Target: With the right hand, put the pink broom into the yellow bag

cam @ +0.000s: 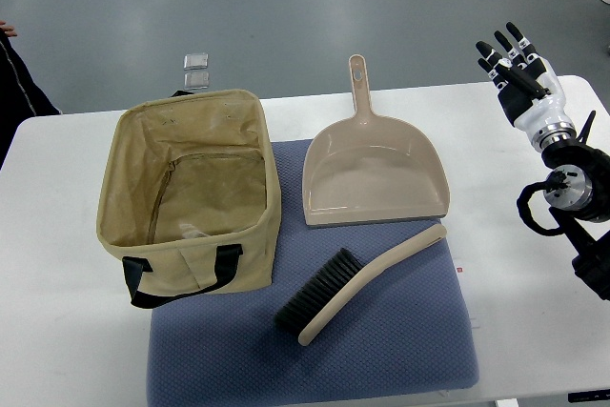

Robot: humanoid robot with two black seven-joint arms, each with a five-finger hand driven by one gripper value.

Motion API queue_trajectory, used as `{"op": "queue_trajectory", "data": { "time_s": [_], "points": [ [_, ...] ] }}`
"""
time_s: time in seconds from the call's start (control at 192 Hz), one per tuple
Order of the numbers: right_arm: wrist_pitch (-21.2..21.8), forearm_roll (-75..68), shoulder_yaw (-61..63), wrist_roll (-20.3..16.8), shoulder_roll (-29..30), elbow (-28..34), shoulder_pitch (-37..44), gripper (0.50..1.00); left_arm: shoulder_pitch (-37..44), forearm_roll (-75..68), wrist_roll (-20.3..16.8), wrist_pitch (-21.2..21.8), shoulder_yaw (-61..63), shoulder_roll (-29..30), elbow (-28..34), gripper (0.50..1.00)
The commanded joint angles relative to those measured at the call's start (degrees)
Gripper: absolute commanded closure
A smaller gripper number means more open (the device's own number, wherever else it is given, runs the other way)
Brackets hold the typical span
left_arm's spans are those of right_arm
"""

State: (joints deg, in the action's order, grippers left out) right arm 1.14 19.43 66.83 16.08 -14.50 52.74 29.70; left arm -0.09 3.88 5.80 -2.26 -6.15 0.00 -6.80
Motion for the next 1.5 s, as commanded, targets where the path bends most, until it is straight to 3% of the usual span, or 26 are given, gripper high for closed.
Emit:
{"op": "queue_trajectory", "data": {
  "time_s": [0.0, 0.188, 0.944, 1.497],
  "points": [
    [0.0, 0.0, 0.05, 0.0, 0.0, 0.0, 0.01, 0.572, 0.0, -0.02, 0.0, 0.15, -0.09, 0.0, 0.03, 0.5],
    [0.0, 0.0, 0.05, 0.0, -0.35, 0.0, 0.09, 0.572, 0.35, 0.34, -1.32, 0.41, -0.44, 0.0, 0.21, 0.5],
    [1.93, 0.0, -0.12, -0.17, -0.44, 0.09, 0.01, 0.572, 0.0, 0.16, -0.88, 0.41, 0.09, 0.0, -0.05, 0.5],
    [7.29, 0.09, -0.39, -0.35, -0.79, 0.0, 0.09, 0.572, 0.0, 0.16, -0.88, 0.41, 0.09, 0.0, -0.05, 0.5]
  ]
}}
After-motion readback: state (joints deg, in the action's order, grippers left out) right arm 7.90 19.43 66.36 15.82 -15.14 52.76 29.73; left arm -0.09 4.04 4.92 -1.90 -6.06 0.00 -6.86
